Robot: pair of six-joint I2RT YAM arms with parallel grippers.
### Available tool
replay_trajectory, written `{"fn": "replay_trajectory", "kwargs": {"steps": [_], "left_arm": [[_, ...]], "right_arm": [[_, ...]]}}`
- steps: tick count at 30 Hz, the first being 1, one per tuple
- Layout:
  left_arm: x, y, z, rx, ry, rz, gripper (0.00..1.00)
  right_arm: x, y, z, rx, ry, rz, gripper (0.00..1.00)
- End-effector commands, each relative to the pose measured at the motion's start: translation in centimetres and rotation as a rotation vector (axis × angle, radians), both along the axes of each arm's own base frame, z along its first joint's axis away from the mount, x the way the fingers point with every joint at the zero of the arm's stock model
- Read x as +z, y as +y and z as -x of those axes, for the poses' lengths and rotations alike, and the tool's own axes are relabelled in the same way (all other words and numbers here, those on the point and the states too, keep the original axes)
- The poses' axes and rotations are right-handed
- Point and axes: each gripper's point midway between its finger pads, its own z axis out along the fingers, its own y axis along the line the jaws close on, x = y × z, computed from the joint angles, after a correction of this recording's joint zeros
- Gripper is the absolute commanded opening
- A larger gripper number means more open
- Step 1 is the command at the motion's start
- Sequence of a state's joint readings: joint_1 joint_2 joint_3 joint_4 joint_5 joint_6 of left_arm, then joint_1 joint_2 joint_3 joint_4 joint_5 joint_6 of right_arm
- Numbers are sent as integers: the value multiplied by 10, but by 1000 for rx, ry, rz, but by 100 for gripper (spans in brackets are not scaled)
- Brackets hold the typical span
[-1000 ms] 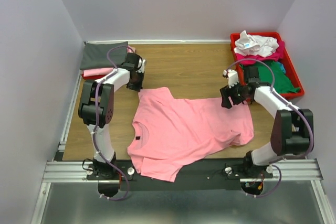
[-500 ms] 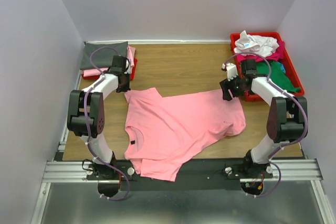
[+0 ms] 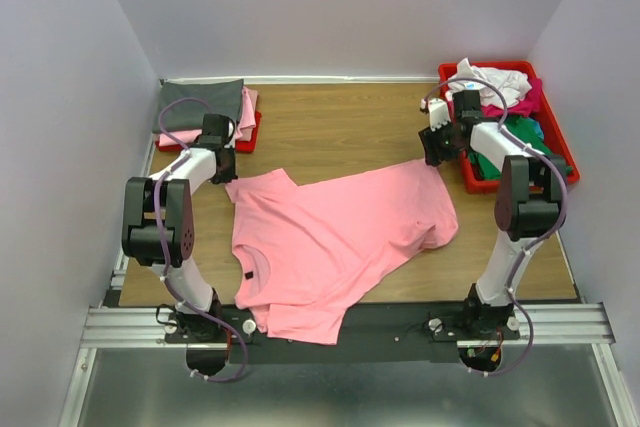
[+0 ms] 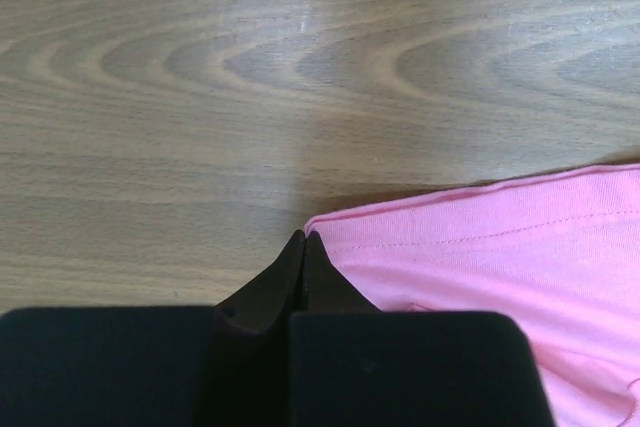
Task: Fold and stack the t-shirts
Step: Flatten the tshirt out
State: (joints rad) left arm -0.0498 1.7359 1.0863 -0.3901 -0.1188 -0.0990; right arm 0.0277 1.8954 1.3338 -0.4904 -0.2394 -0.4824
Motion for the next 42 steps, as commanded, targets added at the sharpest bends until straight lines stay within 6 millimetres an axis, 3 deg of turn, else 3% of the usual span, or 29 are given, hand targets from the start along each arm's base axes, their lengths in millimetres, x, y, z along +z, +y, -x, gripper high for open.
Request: {"fn": "replay_trajectory", "kwargs": {"steps": [1,6,20,31,42], "left_arm": [[10,9,-7,30,-50,-15,0],[11,7,-8,25,-54,-4,0],[9,6,-9,14,-52,6,0],[9,5,-9,14,-52,10,0],[9,4,-9,12,-50,12,0]], "right_arm": [[0,-3,-25,-36,-17,-7,58],[-12,1,-27,-37,13,-28,46],[-34,5,-32,-42,56,-51,45],[-22,19,-45,-41,38,-135,45],[-33,19,-43,-46,60,-134,41]]}}
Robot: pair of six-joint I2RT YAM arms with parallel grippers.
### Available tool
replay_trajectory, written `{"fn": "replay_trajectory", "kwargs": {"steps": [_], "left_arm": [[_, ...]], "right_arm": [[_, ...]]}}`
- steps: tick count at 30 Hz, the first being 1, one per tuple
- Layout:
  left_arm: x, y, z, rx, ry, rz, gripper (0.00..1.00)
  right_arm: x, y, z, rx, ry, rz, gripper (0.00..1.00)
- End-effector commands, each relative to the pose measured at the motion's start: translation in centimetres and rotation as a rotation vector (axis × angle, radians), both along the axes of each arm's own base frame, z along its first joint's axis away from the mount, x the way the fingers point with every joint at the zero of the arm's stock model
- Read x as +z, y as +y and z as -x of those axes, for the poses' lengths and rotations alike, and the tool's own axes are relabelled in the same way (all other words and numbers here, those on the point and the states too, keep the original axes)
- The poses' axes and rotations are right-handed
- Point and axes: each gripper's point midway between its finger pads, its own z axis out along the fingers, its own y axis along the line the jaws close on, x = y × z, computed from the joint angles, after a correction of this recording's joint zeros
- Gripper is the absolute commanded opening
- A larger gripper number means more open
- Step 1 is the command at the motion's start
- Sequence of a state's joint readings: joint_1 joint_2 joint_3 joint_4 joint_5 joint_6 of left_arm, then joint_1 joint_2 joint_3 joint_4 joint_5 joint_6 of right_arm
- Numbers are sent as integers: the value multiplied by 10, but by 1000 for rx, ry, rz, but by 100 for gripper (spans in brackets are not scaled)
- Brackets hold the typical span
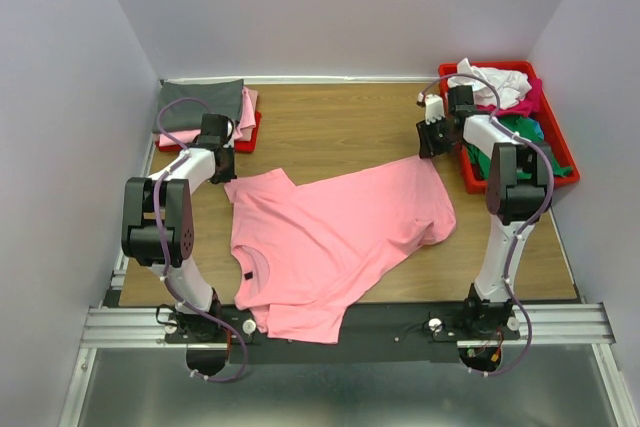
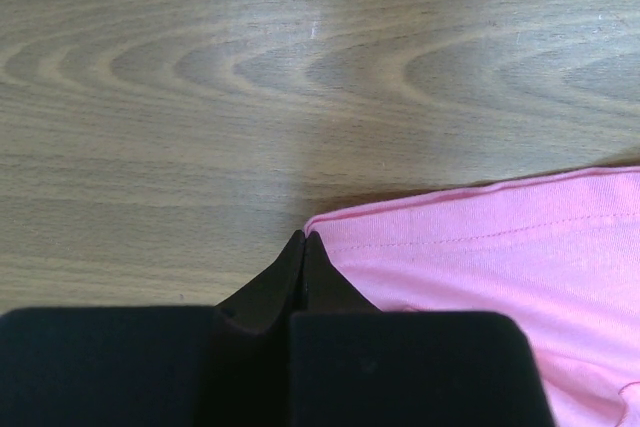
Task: Fold and stack the t-shirts
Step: Flatten the tshirt out
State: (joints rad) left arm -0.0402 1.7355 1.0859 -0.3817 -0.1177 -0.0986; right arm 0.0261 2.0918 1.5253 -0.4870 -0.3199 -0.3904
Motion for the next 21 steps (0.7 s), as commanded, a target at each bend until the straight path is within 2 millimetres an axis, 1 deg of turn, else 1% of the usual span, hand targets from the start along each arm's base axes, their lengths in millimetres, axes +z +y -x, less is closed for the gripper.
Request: {"fn": "replay_trajectory", "kwargs": {"steps": [1,4,6,7,8,11,12,13,14,15,16,17,18,19,20,21], "left_arm": [[9,1,-7,2,-45,10,0],[9,1,-7,3,-45,11,0],[9,1,-7,3,-43,12,0],[9,1,-7,3,-45,12,0],[9,0,-8,1,-46,15,0],[11,0,-8,-4,-50,17,0],[14,-3,-10,-13,-59,28,0],[16,-4,-10,-18,-66,33,0],[25,-4,-12,-18,-92,33,0],[29,-5,-11,-22,-106,39,0],[45,-7,-13,-31,-151,49,0],[53,-10,-15,-39,-180,63,0],[63,-10,-16,-41,-209,62,0],[82,-11,-15,-44,-259,67,0],[94,-14,-16,-55,-298,86,0],[106,-16,-15,-60,-328,95,0]], "right_arm": [[-13,2,0,-8,32,-23,41],[-16,1,1,-8,39,-18,40],[-17,1,1,-9,40,-18,34],[-19,1,1,-7,43,-18,30],[-19,1,1,-4,43,-17,19],[-12,2,-1,7,24,-22,3],[-8,2,-2,10,16,-21,0],[-2,2,-3,11,1,-20,0],[14,2,-6,13,-33,-18,1],[27,1,-8,17,-63,-14,0],[38,1,-10,21,-88,-12,0],[66,2,-11,26,-142,-14,0],[81,2,-11,38,-174,-11,1],[94,4,-8,50,-192,-14,0],[130,4,-7,59,-268,-13,0],[148,4,-5,73,-305,-7,0]]}}
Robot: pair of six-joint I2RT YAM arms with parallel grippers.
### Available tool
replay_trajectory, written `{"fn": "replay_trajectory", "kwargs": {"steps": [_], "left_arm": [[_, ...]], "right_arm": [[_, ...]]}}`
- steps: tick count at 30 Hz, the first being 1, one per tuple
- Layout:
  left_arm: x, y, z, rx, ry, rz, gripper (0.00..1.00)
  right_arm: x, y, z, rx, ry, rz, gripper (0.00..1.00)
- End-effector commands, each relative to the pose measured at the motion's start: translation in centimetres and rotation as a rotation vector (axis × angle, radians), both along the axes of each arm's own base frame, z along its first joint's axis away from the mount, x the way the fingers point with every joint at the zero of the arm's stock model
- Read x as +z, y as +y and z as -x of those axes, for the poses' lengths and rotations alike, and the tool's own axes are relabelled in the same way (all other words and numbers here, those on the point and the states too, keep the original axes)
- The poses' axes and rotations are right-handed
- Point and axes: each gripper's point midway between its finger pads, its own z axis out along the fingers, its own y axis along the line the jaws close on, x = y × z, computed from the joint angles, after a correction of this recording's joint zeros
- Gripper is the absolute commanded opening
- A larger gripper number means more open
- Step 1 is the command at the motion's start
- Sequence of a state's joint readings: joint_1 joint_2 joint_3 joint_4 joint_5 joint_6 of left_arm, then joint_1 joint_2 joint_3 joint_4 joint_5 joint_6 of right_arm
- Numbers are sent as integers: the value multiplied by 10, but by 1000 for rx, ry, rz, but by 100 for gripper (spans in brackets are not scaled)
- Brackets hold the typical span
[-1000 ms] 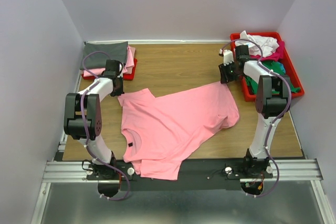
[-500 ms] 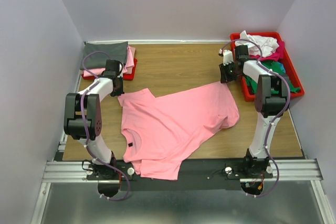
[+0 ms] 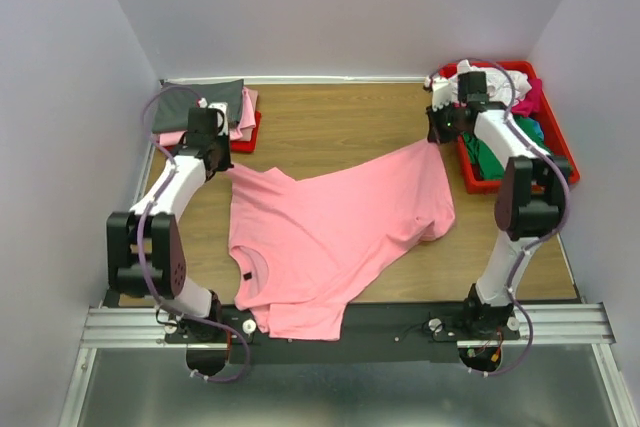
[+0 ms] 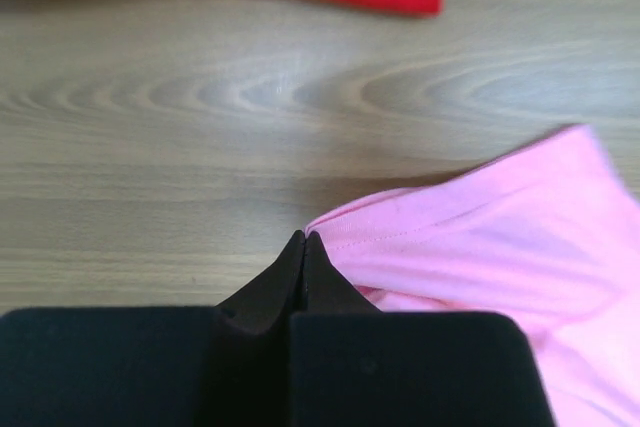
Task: Fold and stack the t-shirts
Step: Flatten the tshirt out
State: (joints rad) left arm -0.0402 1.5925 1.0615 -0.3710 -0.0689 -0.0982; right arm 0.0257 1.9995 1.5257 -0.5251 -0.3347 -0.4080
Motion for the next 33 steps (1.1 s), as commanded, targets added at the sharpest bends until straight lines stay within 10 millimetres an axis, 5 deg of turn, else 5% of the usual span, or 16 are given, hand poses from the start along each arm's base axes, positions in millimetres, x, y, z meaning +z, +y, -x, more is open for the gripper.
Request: {"fn": "replay_trajectory", "kwargs": {"steps": [1,2,3,9,10,13,14,18,22,27,33], "left_arm": [[86,-9,-11,-33,-271,60,0],[101,-14,-11,-57,-313,84,0],[117,-16,-10,-59,-355,95,0],[284,-30,25,-110,-801,186,0],[325,-31,43,-111,-908,212,0],[414,-32,91,-131,-1160,247,0],[439,-31,105,-125,-1235,269,0],[536,-27,187,-131,-1529,320,0],[594,-24,252,-146,-1716,352,0],[641,-27,316,-202,-1875,386,0],[647,-25,331,-204,-1908,373,0]], "right_arm": [[125,2,-2,59,-268,-1,0],[142,3,1,68,-299,5,0],[181,1,8,82,-386,19,0],[314,-6,53,107,-666,89,0],[353,-8,70,104,-758,110,0],[405,-12,95,92,-885,140,0],[438,-14,114,82,-967,146,1],[507,-18,162,49,-1150,162,0],[559,-22,206,15,-1300,170,0],[602,-29,251,-37,-1437,177,0],[606,-35,253,-74,-1449,188,0]]}}
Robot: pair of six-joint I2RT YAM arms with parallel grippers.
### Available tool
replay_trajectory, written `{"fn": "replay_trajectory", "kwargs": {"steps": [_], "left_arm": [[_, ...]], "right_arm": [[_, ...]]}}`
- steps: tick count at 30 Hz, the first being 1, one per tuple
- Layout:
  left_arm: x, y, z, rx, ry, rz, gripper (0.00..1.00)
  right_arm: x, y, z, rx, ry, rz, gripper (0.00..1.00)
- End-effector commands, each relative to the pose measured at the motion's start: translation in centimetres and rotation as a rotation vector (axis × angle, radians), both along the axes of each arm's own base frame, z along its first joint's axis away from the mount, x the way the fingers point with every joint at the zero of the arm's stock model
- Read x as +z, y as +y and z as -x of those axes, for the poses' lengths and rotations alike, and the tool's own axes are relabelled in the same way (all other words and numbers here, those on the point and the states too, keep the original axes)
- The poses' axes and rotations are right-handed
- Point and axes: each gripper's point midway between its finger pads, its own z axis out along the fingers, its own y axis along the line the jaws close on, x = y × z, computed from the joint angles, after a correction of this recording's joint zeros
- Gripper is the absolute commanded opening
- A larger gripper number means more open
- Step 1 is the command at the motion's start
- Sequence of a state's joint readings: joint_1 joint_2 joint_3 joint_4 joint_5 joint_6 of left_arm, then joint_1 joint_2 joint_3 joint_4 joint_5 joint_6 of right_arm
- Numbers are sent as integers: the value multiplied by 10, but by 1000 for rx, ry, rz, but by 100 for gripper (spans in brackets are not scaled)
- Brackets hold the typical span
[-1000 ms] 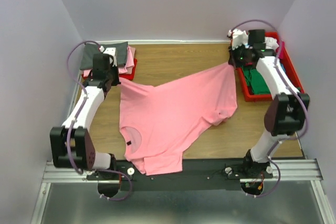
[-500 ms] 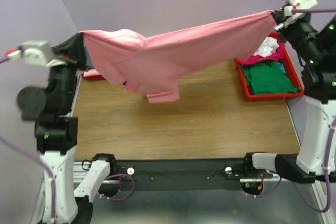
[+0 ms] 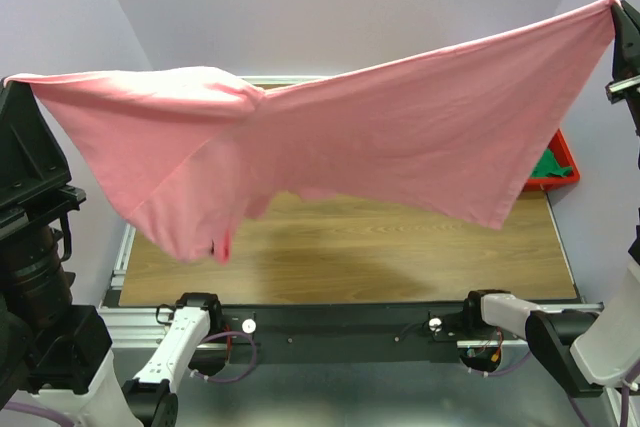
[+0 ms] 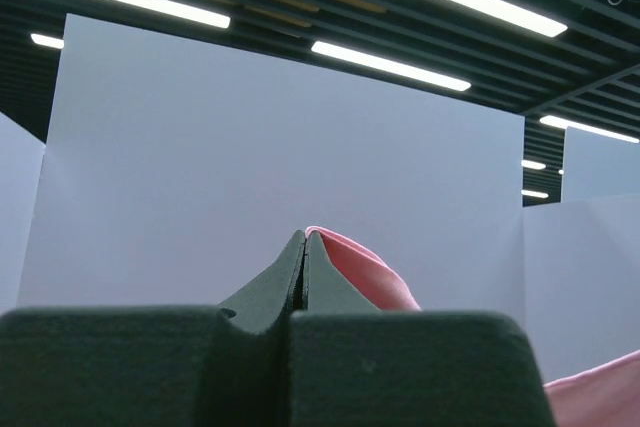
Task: Fold and stack the t-shirts
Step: Flatten the tshirt out
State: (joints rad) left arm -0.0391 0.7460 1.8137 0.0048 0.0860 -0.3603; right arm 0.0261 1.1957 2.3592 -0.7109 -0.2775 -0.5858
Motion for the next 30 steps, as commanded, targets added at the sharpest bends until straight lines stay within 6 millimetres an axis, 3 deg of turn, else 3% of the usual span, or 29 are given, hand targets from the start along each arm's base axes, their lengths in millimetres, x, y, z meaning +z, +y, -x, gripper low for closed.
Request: {"fn": "replay_trajectory", "kwargs": {"steps": [1,3,4,6,7,8,9,10,11,12,13,15,16,18,19,22,23,24,25,26,27,28,29,30], "left_arm": [[-9,-1,-21,3,51,-1,0],[-17,2,-33,22,79,2,0],[-30,2,-52,26,126,0,0],[-42,2,-65,36,144,-4,0],[-63,1,-90,37,206,-9,0],[-74,0,-102,31,230,-10,0],[-106,-2,-133,28,313,-16,0],[-121,-2,-143,28,343,-17,0],[-136,-3,-156,22,370,-16,0],[-155,-4,-171,21,411,-19,0],[-200,-5,-202,16,513,-22,0],[-243,-9,-230,-3,595,-26,0],[-297,-13,-260,-22,716,-30,0],[-340,-21,-282,-64,789,-41,0],[-392,-23,-303,-78,902,-39,0],[-447,-23,-332,-78,1027,-23,0],[-483,-23,-351,-77,1131,-18,0],[-500,-26,-360,-86,1177,-27,0],[-500,-27,-372,-89,1192,-35,0],[-536,-29,-386,-98,1289,-36,0],[-534,-29,-397,-98,1293,-40,0],[-543,-28,-405,-89,1320,-37,0],[-564,-27,-413,-83,1372,-33,0],[-568,-26,-417,-75,1384,-40,0]], "right_arm": [[-14,-12,-18,-65,56,-21,1],[-31,-12,-35,-66,109,-17,0],[-37,-11,-42,-64,130,-18,0],[-66,-8,-65,-52,211,-14,1],[-77,-7,-75,-43,238,-14,0],[-105,-5,-92,-40,311,-9,0],[-123,-4,-102,-34,350,-7,0],[-135,-2,-111,-21,370,-8,0],[-177,0,-128,-11,466,-8,0],[-198,4,-135,8,509,-2,1],[-213,12,-142,50,533,5,0],[-263,22,-156,109,636,3,0],[-318,28,-165,143,755,2,0],[-354,41,-177,217,806,-9,0],[-398,44,-190,233,881,-28,0],[-453,51,-209,269,952,-43,0],[-484,55,-222,285,996,-45,0],[-503,56,-230,286,1030,-43,0],[-518,57,-238,288,1055,-41,0],[-549,59,-252,286,1118,-40,0],[-562,60,-260,282,1143,-45,0],[-570,60,-269,274,1161,-51,0],[-583,60,-275,257,1186,-53,0],[-595,61,-288,244,1203,-55,0]]}}
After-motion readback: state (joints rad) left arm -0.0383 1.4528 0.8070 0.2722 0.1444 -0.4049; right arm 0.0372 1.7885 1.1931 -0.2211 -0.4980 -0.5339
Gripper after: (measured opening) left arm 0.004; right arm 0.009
